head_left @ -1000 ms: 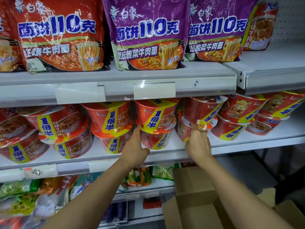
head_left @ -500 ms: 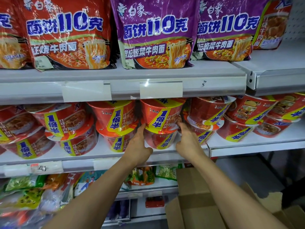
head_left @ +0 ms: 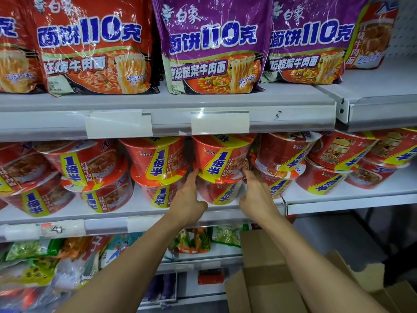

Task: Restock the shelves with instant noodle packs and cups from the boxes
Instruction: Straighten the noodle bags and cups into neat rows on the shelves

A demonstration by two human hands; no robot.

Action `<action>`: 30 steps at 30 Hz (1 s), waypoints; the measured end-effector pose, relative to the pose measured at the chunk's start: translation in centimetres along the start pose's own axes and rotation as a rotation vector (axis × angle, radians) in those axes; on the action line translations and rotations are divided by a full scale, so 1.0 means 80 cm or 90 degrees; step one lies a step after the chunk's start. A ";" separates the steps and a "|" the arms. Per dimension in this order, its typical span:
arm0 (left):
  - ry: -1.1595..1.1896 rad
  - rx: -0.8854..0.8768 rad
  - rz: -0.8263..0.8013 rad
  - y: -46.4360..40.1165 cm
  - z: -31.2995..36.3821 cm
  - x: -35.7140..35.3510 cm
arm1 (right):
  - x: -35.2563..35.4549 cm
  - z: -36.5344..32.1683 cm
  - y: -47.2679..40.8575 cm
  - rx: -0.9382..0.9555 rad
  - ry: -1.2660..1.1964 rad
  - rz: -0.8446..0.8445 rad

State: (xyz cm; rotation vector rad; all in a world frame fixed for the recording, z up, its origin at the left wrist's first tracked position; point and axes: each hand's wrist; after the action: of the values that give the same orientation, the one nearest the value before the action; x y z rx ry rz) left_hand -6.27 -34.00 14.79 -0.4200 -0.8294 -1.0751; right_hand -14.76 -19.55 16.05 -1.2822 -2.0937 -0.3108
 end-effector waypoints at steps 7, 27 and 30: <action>0.017 -0.066 0.173 0.006 0.027 0.012 | 0.002 -0.012 -0.015 -0.025 -0.175 0.139; 0.207 -0.054 0.068 -0.005 0.035 0.016 | 0.002 -0.002 -0.065 -0.088 -0.334 0.085; 0.188 -0.061 0.051 -0.012 0.034 0.023 | -0.002 0.003 -0.063 -0.088 -0.289 0.115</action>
State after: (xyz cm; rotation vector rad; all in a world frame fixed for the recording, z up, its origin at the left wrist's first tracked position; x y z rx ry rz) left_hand -7.76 -33.70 17.85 -0.3611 -0.4974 -1.0742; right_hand -19.17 -22.02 16.45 -1.7413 -2.3323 -0.0891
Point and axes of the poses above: each hand's wrist, its own y-axis away from the middle knuckle, its own x-axis out of the back of the hand, z = x × y, and after that the axes turned 13 degrees about -y, right-handed
